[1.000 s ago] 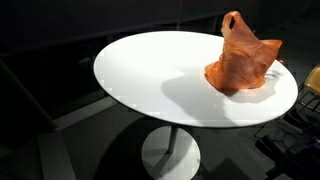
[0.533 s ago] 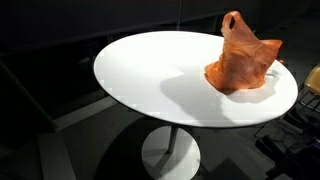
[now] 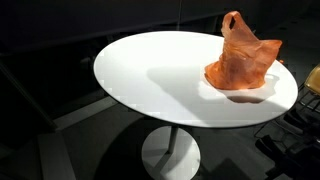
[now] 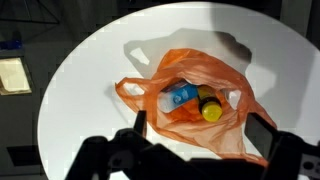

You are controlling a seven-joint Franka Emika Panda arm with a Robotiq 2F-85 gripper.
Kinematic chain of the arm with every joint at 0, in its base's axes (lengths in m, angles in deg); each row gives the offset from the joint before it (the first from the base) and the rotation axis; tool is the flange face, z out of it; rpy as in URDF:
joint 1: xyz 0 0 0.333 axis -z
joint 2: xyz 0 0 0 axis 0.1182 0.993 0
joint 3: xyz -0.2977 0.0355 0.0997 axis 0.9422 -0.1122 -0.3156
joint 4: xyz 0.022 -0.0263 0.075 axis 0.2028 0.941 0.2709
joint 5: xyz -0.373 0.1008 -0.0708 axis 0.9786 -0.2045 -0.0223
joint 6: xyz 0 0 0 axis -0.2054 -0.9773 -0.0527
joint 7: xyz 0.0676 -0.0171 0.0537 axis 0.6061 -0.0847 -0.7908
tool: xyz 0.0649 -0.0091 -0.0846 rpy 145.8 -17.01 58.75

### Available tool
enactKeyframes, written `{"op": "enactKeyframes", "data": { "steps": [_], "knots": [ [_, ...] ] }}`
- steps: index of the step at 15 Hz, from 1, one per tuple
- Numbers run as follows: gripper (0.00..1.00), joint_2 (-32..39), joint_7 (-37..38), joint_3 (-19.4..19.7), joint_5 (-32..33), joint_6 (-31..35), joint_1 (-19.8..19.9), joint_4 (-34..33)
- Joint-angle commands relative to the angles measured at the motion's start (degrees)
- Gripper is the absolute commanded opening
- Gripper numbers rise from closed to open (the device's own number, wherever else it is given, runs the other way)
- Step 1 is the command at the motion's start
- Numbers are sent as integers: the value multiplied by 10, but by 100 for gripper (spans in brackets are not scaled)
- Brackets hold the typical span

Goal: Remove the yellow and brown bottle from the plastic bag and put it on the table

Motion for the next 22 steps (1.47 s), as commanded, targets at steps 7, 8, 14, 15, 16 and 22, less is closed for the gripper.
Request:
{"op": "enactKeyframes", "data": {
  "steps": [7, 8, 14, 15, 16, 22],
  "knots": [
    [100, 122, 27, 11, 13, 67, 24, -37],
    [100, 130, 31, 12, 11, 75, 25, -36],
    [100, 141, 20, 17, 7, 84, 22, -26],
    [100, 142, 20, 17, 6, 84, 23, -27],
    [100, 141, 20, 15, 8, 88, 21, -25],
    [100, 163, 22, 2, 1, 116, 6, -20]
  ]
}}
